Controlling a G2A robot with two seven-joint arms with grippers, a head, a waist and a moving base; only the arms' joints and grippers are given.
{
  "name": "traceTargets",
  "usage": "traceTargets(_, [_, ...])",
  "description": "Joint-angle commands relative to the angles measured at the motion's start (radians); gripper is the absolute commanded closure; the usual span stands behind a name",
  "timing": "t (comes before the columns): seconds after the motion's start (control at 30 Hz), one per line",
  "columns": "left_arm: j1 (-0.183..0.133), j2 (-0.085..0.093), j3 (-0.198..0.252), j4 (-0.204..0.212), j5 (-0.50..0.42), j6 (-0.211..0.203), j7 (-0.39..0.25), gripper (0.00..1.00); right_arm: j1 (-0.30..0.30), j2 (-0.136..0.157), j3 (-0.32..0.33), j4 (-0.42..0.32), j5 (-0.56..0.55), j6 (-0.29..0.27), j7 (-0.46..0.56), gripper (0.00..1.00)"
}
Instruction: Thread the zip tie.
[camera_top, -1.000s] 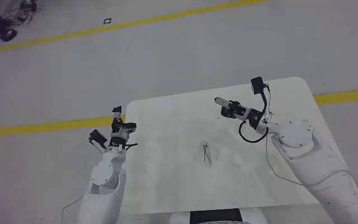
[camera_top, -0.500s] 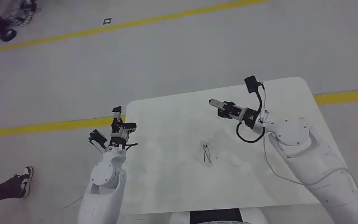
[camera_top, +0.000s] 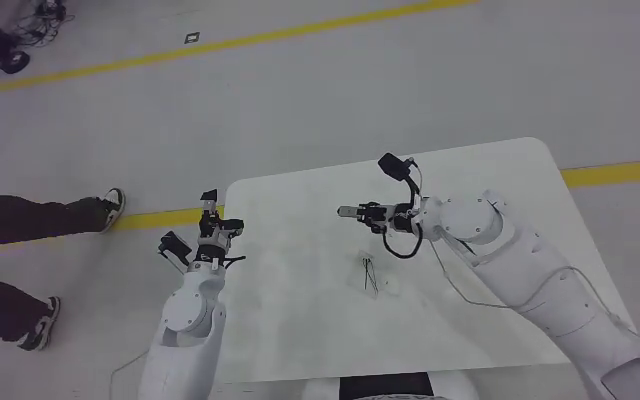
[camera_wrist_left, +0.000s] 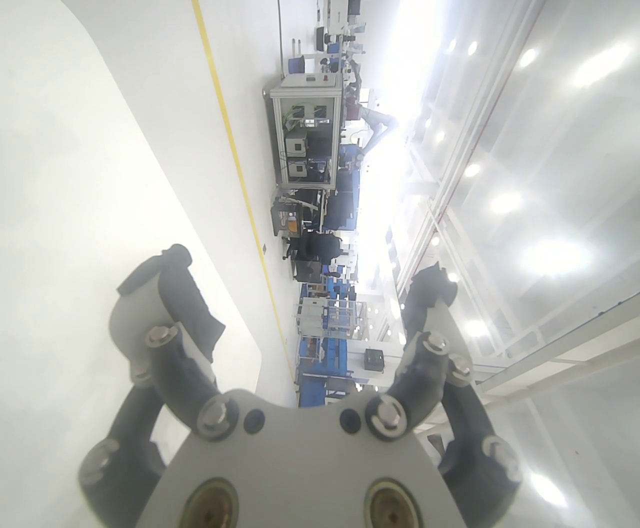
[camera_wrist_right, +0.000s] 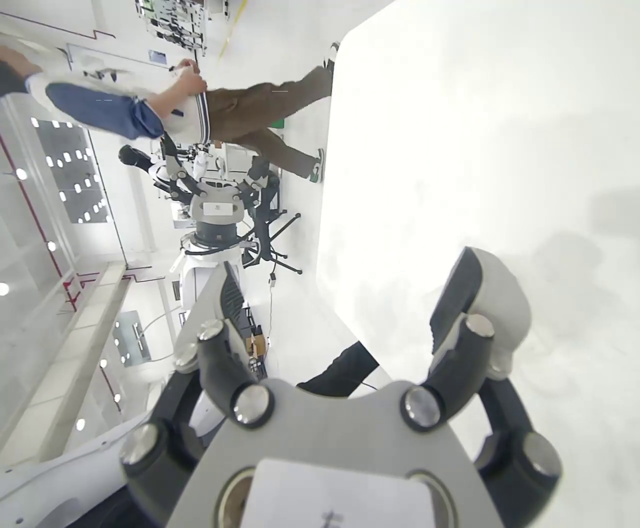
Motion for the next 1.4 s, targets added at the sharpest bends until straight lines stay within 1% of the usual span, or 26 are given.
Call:
traceTargets(0.0, [0.0,0.0,0.0,0.0,0.0,0.0,0.0,0.0,0.0,0.0,0.0,0.0,0.0,0.0,0.0,0.0])
traceTargets(0.1, [0.0,0.0,0.0,0.0,0.0,0.0,0.0,0.0,0.0,0.0,0.0,0.0,0.0,0.0,0.0,0.0])
traceTargets(0.13, [0.0,0.0,0.0,0.0,0.0,0.0,0.0,0.0,0.003,0.0,-0.009,-0.004,-0.012,-0.002,0.008,0.0])
traceTargets(0.2, [0.0,0.0,0.0,0.0,0.0,0.0,0.0,0.0,0.041,-0.004,-0.055,0.008,-0.084,0.016,0.052,0.0])
traceTargets(0.3, [0.0,0.0,0.0,0.0,0.0,0.0,0.0,0.0,0.116,-0.015,-0.117,0.066,-0.162,0.016,0.145,0.0])
traceTargets(0.33, [0.0,0.0,0.0,0.0,0.0,0.0,0.0,0.0,0.14,-0.019,-0.14,0.084,-0.185,0.016,0.189,0.0])
traceTargets(0.4, [0.0,0.0,0.0,0.0,0.0,0.0,0.0,0.0,0.191,-0.033,-0.183,0.124,-0.224,0.016,0.272,0.0])
traceTargets(0.5, [0.0,0.0,0.0,0.0,0.0,0.0,0.0,0.0,0.246,-0.053,-0.233,0.177,-0.287,0.016,0.379,0.0])
traceTargets(0.53, [0.0,0.0,0.0,0.0,0.0,0.0,0.0,0.0,0.252,-0.06,-0.238,0.184,-0.277,0.016,0.401,0.0])
traceTargets(0.9, [0.0,0.0,0.0,0.0,0.0,0.0,0.0,0.0,0.252,-0.06,-0.238,0.184,-0.277,0.016,0.401,0.0])
traceTargets(0.93, [0.0,0.0,0.0,0.0,0.0,0.0,0.0,0.0,0.25,-0.061,-0.251,0.182,-0.283,0.01,0.415,0.0])
traceTargets(0.97, [0.0,0.0,0.0,0.0,0.0,0.0,0.0,0.0,0.258,-0.065,-0.278,0.183,-0.304,0.01,0.44,0.0])
traceTargets(1.07, [0.0,0.0,0.0,0.0,0.0,0.0,0.0,0.0,0.292,-0.083,-0.323,0.213,-0.317,0.016,0.484,0.0])
traceTargets(1.2, [0.0,0.0,0.0,0.0,0.0,0.0,0.0,0.0,0.331,-0.123,-0.387,0.302,-0.317,0.016,0.517,0.0])
traceTargets(1.3, [0.0,0.0,0.0,0.0,0.0,0.0,0.0,0.0,0.35,-0.151,-0.412,0.356,-0.299,0.016,0.534,0.0])
traceTargets(1.37, [0.0,0.0,0.0,0.0,0.0,0.0,0.0,0.0,0.358,-0.162,-0.419,0.366,-0.29,0.016,0.543,0.0])
